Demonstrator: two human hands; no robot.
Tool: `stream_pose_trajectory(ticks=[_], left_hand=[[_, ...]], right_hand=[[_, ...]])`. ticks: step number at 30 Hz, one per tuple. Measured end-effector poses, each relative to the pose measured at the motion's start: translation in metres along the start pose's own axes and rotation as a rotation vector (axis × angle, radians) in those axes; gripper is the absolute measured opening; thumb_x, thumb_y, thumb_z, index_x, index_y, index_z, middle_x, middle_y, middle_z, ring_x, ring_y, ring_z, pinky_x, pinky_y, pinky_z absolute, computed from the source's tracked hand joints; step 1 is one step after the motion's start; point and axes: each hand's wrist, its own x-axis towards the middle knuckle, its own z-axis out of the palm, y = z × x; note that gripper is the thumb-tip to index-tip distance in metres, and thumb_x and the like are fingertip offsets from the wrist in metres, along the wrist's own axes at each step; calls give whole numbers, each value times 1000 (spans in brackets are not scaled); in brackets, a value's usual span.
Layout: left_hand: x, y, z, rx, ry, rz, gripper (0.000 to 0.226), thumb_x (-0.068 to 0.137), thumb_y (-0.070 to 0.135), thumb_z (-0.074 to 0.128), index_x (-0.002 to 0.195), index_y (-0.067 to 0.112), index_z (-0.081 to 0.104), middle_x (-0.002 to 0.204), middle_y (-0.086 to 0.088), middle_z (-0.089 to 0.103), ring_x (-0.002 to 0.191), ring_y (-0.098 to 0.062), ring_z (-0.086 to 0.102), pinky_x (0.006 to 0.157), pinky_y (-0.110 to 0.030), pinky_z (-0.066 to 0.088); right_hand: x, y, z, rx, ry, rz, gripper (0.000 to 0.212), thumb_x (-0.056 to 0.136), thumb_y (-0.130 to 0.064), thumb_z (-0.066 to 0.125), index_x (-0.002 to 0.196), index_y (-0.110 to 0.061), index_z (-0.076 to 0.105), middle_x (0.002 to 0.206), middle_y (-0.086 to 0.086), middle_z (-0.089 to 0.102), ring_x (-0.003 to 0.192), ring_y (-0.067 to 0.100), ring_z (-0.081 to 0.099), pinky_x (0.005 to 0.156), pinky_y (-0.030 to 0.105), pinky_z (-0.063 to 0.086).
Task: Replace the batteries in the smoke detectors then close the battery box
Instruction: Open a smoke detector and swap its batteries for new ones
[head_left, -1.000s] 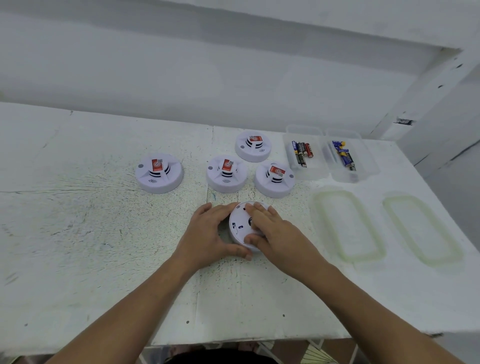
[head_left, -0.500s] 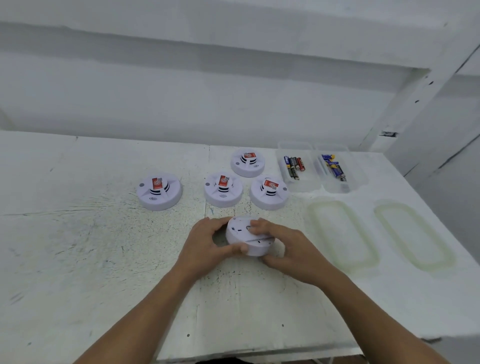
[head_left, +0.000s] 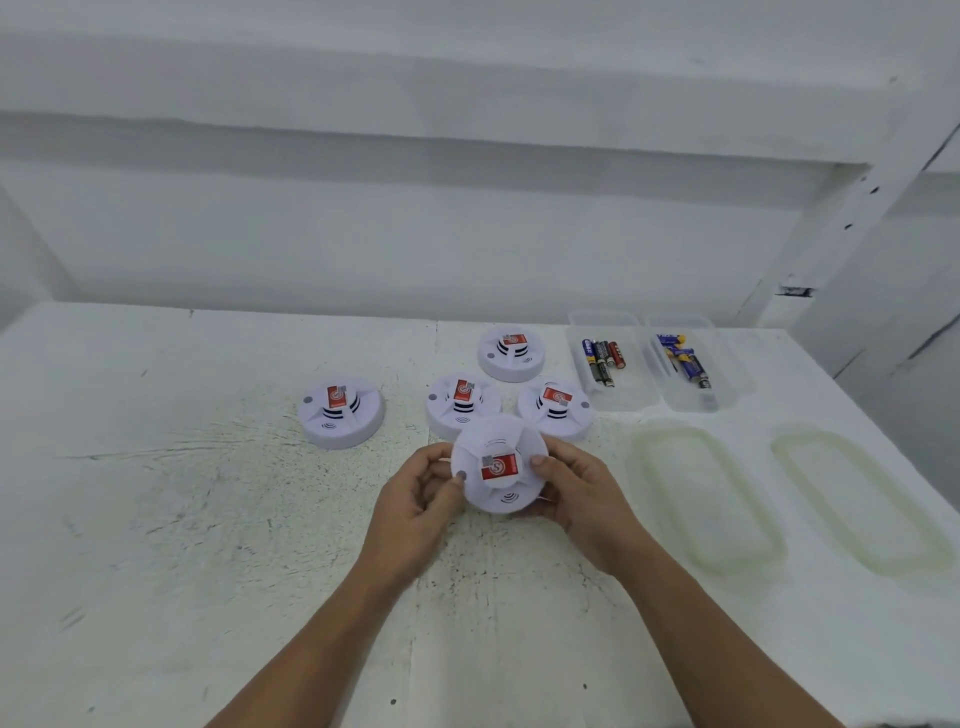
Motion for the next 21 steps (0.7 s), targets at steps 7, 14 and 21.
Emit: stream_pose_trajectory(ticks=[7, 14, 21], left_hand=[[2, -1, -2, -57, 51, -53, 20, 91, -1, 57, 104, 13, 62, 75, -1, 61, 67, -10, 56, 62, -26, 49], [5, -11, -4, -72, 31, -54, 21, 87, 10, 60, 104, 21, 64, 80, -10, 60, 74, -21, 56, 73, -46, 51], [8, -13, -5, -69, 23, -60, 22, 83, 18, 60, 104, 20, 63, 88, -24, 58, 75, -25, 56, 76, -54, 52]], right_hand=[[3, 13, 2, 30, -14, 22, 27, 97, -9, 46, 119, -15, 61, 111, 14, 70, 99, 35, 67, 83, 50, 55], [1, 18, 0, 34, 3, -1, 27, 96, -8, 48, 118, -14, 62, 108, 13, 71, 97, 32, 68, 81, 50, 56], [0, 22, 1, 41, 38, -21, 24, 95, -9, 51, 115, -13, 64, 105, 12, 72, 96, 31, 69, 79, 47, 57]])
